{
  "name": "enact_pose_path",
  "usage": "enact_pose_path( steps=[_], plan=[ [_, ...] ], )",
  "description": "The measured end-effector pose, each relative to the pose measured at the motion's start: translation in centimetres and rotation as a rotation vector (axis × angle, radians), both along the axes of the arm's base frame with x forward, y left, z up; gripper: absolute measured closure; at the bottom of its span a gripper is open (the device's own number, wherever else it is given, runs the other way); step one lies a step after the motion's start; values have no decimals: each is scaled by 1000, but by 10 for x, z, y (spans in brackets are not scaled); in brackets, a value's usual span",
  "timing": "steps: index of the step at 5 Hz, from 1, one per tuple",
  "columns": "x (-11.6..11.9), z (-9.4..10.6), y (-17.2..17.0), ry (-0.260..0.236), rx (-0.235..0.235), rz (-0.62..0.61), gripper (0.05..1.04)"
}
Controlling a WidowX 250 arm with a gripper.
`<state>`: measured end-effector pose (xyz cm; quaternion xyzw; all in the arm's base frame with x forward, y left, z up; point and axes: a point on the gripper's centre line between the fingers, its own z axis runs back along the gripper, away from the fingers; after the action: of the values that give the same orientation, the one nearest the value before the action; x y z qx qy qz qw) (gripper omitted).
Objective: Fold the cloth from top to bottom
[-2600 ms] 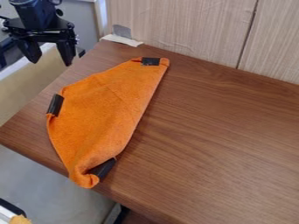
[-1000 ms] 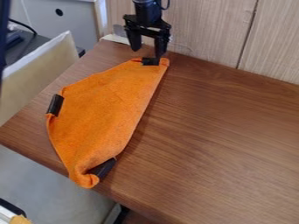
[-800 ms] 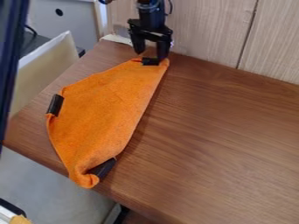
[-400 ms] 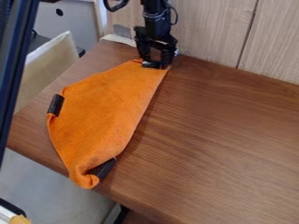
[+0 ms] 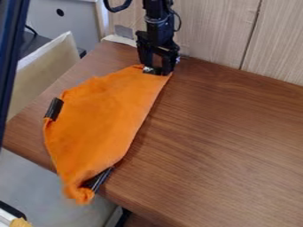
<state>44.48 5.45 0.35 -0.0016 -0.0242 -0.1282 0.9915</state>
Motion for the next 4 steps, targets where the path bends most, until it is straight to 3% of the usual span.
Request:
enact_pose_path(
  steps=[1, 2, 4],
  plan=[
    [1, 1, 3, -5, 20, 0, 365],
    [3, 5, 3, -5, 33, -4, 513],
    [5, 6, 5, 3, 39, 5, 718]
  ],
)
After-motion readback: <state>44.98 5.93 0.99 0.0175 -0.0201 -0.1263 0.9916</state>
